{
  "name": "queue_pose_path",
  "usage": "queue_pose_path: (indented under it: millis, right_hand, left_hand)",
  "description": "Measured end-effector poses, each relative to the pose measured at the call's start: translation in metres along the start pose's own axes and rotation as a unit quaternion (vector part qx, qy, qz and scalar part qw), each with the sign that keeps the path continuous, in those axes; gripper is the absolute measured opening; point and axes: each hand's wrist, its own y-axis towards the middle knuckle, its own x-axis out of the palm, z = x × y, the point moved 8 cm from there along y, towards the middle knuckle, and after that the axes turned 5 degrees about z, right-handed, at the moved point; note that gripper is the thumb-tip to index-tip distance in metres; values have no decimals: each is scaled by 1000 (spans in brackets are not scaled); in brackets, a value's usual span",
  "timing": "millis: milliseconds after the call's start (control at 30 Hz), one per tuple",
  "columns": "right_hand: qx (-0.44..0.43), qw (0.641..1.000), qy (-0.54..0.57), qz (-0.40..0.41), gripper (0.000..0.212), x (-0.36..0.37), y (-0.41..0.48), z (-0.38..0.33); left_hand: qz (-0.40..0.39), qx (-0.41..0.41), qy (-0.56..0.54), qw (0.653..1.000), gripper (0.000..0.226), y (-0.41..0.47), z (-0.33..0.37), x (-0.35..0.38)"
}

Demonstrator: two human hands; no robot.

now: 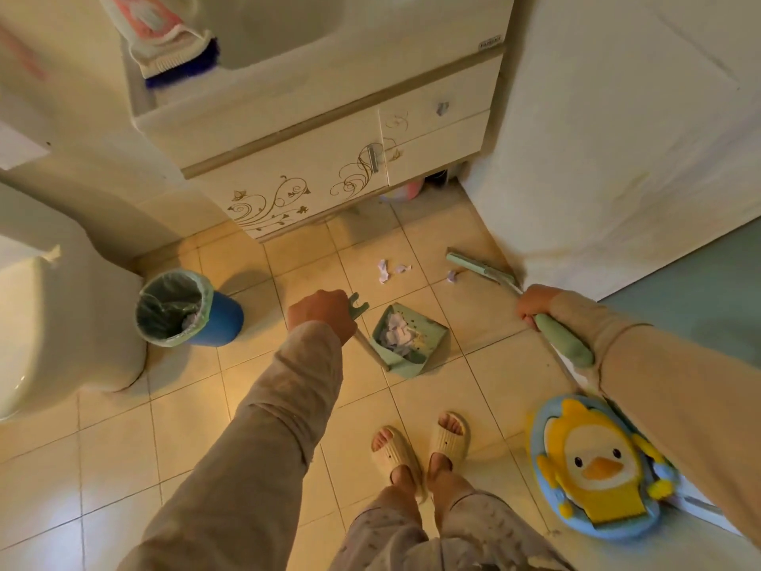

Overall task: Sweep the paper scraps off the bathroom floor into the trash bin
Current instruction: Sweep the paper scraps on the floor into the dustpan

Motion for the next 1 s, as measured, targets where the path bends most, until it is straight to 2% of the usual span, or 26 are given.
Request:
queue_pose_path:
  millis: [67,167,267,333,433,533,667,833,1000]
  right_hand:
    - [2,998,-56,-34,72,15,-4,-6]
    - [5,990,-117,-74,52,41,-11,-2]
    - [33,983,-95,-150,24,62,-22,18]
    - [69,981,0,-180,25,63,-27,35]
    - [81,968,165,-168,31,48,-28,55]
    - [86,942,260,-192,34,40,-28,61]
    - [83,943,260,-190,33,32,-30,49]
    - [63,959,241,-137,35,5,-25,26]
    - [31,957,275,-88,37,-18,0,-4]
  left_hand:
    - [-4,-8,-2,1000,22,0,3,4]
    - [-7,-10,-4,1000,23,-2,6,9]
    - [-9,-6,-7,1000,23,-5,7,13]
    - [-7,-3,-6,1000,24,-6,7,14]
    - [-1,6,-11,1000,25,-11,5,14]
    - [-3,11,-14,1000,26,-16,1,17]
    - [8,-7,-30,1000,25,-21,-20,16]
    - [24,-42,-61,997,27,-24,-48,15]
    - [35,-75,-67,994,26,-19,-72,10]
